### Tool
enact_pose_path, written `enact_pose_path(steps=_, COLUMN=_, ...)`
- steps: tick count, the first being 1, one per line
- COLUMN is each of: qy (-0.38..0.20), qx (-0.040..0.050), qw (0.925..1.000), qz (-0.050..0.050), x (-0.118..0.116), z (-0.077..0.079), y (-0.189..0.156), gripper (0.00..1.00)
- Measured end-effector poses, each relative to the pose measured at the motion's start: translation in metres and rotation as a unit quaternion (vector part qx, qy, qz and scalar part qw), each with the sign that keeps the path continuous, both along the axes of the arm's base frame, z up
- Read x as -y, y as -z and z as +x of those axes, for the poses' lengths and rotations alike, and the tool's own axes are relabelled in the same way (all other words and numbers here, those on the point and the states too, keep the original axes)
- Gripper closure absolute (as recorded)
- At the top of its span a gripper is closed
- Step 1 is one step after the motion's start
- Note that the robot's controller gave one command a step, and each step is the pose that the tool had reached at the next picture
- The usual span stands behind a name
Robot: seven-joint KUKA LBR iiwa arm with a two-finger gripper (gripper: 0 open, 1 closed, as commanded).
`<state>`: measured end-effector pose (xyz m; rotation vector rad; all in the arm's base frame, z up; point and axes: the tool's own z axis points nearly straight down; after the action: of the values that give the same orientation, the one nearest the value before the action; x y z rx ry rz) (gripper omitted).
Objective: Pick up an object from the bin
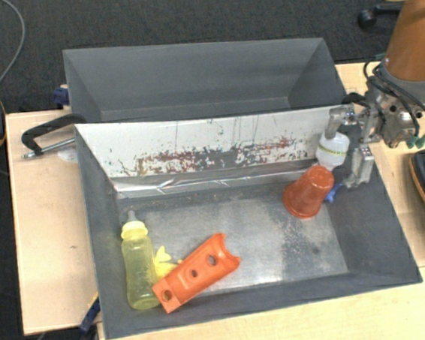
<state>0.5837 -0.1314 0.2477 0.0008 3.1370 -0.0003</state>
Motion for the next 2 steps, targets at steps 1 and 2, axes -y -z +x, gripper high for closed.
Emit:
enact_pose_path(steps=1, qy=0.000, qx=-0.0009, qw=1.0000, qz=0.000, x=-0.055, z=-0.011, y=0.048, gripper=0.00)
enact_pose_path(steps=2, qy=-0.060, qx=-0.0050, qw=0.9982, qz=0.003, x=-0.086, z=-0.027, y=0.069, gripper=0.00)
